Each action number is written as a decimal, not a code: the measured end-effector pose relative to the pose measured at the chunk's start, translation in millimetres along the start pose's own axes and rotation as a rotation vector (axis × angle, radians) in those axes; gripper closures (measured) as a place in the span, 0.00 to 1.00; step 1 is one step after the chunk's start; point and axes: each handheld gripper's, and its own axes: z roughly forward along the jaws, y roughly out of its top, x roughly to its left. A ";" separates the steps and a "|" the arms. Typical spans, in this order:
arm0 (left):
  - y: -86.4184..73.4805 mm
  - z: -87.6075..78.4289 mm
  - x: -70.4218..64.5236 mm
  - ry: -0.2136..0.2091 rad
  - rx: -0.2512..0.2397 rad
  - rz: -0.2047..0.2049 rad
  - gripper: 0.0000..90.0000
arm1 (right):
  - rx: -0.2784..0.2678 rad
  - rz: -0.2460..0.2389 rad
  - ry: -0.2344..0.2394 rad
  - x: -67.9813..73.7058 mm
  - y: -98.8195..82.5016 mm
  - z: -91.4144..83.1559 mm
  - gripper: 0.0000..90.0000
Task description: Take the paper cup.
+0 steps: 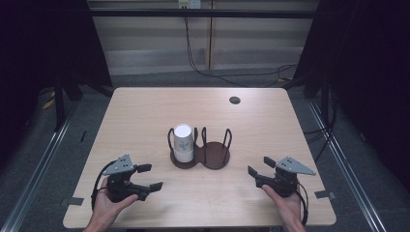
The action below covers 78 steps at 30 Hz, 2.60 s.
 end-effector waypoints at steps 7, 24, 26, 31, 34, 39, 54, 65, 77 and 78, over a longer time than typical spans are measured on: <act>-0.5 -0.9 1.4 0.002 -0.002 -0.002 0.21 | -0.003 -0.010 -0.003 6.2 1.0 -0.5 0.27; 22.0 -9.1 -2.4 -0.018 -0.005 0.014 0.22 | 0.043 0.023 0.063 17.3 3.7 -9.5 0.28; 27.0 -10.3 -2.2 -0.037 -0.002 0.014 0.23 | 0.045 0.028 0.069 18.1 4.8 -9.7 0.28; 39.1 -10.3 -1.9 -0.065 0.015 0.026 0.23 | 0.067 0.021 0.083 20.0 5.5 -8.0 0.28; 46.6 -6.8 -0.7 -0.072 0.023 0.037 0.23 | 0.071 0.024 0.088 20.2 5.2 -8.4 0.28; 59.5 0.0 1.4 -0.067 0.026 0.047 0.23 | 0.073 0.032 0.099 20.1 5.1 -8.6 0.28; 95.9 4.3 15.1 -0.058 -0.015 0.088 0.27 | 0.089 0.042 0.100 20.9 4.9 -8.8 0.28; 115.9 6.6 17.4 -0.060 -0.031 0.108 0.44 | 0.087 0.045 0.094 20.8 5.0 -9.7 0.28; 132.1 16.9 25.8 -0.139 -0.038 0.053 0.51 | 0.084 0.056 0.115 20.8 4.8 -9.7 0.28; 133.6 17.3 27.2 -0.149 -0.042 0.051 0.49 | 0.085 0.056 0.116 20.7 4.8 -9.8 0.28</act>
